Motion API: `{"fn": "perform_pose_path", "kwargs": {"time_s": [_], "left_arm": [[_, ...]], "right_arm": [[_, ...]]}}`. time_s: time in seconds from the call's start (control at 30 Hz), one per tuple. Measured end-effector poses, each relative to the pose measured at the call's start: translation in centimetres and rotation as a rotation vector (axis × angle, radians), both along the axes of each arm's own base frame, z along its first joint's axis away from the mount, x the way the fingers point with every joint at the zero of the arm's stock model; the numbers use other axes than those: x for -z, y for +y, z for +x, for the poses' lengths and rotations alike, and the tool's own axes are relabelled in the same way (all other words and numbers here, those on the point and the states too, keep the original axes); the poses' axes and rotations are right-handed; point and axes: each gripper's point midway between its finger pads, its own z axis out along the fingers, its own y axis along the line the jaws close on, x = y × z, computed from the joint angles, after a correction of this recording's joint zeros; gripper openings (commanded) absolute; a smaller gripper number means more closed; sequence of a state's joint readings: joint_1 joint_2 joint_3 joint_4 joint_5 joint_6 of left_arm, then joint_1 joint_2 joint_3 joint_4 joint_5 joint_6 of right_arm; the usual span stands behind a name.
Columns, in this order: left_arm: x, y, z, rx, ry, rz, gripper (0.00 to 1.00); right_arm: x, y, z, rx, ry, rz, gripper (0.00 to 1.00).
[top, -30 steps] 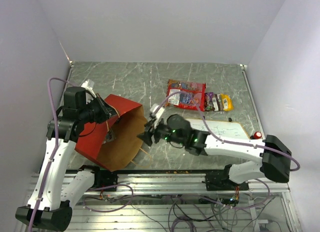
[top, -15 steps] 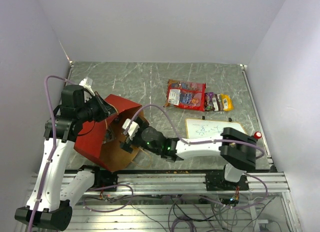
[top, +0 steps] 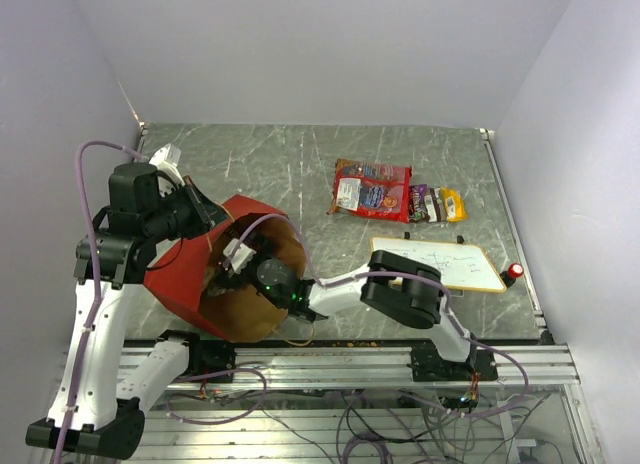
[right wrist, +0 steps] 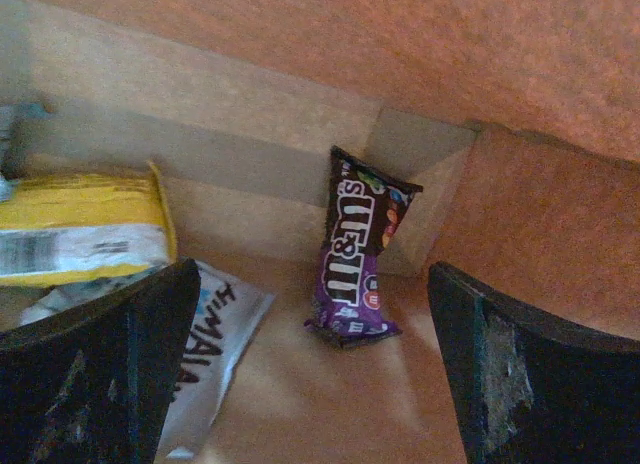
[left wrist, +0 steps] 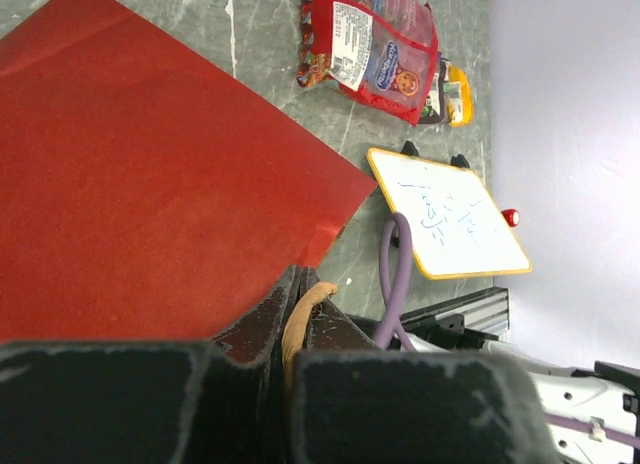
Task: Take the snacks out of the paper bag
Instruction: Take out the snack from the paper bag.
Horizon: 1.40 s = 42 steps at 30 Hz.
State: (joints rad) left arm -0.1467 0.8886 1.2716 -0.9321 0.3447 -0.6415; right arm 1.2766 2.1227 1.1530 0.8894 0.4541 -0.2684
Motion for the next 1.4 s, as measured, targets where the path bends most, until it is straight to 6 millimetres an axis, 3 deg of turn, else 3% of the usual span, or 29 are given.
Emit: {"fn": "perform_pose_path", "kwargs": {"time_s": [0.3, 0.43, 0.67, 0.87, 1.17, 1.4], "left_arm": [[0.4, 0.2, -0.8, 0.016, 0.011, 0.025, 0.07], [0.4, 0.1, -0.9, 0.024, 0.01, 0.023, 0.07], [0.3, -0.1, -1.0, 0.038, 0.008, 0.022, 0.07], [0.2, -0.2, -1.1, 0.044, 0.007, 0.012, 0.07], [0.1, -0.2, -1.3, 0.039, 0.008, 0.005, 0.07], [0.5, 0.3, -2.0, 0.004, 0.016, 0.012, 0.07]], "right_arm": [[2.5, -0.9, 4.9, 0.085, -0.018, -0.003, 0.72], [3.1, -0.8, 6.4, 0.095, -0.013, 0.003, 0.71], [3.9, 0.9, 6.9, 0.084, -0.003, 0.013, 0.74], [4.4, 2.5, 7.8, 0.098, 0.001, 0.009, 0.71], [5.2, 3.4, 9.1, 0.113, 0.033, -0.011, 0.36], [5.9, 4.0, 8.7, 0.069, 0.059, -0.033, 0.11]]}}
